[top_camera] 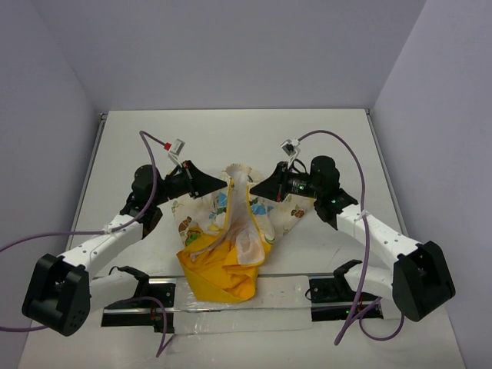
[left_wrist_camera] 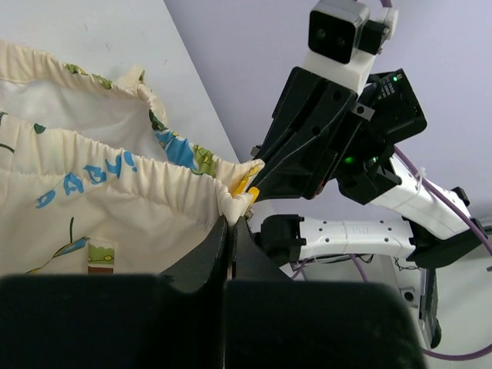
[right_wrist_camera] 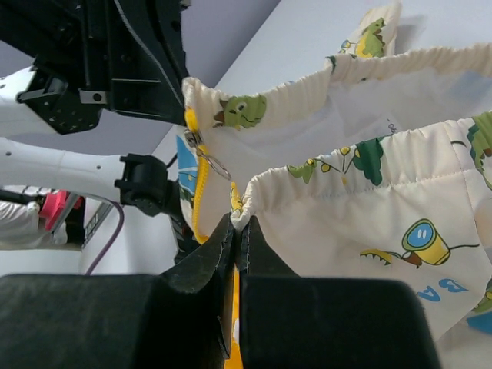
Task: Zip up the jacket
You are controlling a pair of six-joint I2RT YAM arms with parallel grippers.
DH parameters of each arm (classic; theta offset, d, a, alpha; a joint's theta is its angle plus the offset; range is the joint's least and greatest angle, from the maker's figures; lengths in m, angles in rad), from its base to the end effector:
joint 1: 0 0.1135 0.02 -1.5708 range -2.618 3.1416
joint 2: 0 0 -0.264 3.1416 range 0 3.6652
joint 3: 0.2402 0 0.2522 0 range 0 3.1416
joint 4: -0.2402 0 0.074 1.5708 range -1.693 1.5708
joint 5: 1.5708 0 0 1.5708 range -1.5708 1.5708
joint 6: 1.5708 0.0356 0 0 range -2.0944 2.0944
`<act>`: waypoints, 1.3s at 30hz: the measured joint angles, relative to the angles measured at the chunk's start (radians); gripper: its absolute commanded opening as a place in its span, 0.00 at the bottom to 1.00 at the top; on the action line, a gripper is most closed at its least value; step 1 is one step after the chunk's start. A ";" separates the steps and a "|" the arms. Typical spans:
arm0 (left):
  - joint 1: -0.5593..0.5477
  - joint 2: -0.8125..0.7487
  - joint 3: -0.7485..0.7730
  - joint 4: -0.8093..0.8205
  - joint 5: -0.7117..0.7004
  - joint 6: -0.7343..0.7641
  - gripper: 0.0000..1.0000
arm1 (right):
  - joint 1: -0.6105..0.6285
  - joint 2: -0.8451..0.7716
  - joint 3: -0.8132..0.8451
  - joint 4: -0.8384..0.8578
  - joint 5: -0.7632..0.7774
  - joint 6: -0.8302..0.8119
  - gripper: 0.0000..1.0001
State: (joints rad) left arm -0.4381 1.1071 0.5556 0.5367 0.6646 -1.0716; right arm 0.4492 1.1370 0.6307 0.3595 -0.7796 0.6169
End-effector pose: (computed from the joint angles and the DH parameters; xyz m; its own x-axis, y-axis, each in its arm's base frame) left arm 0.2117 -0.1234 0.2709 -0.7899 -0.3931 -0.4707 0.4154 0.2215 -0.8822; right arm 0.2149 0.1314 0.2722 -0.6485 0.1441 -0.7474 -0.6867 0.3130 0.6562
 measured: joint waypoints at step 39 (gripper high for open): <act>-0.032 0.045 0.000 0.060 0.069 -0.035 0.00 | 0.111 0.051 0.085 -0.101 0.050 -0.155 0.00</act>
State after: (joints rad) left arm -0.4698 1.1519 0.5556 0.5964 0.7338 -1.1071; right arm 0.5606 1.1881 0.7158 0.2584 -0.7294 0.4623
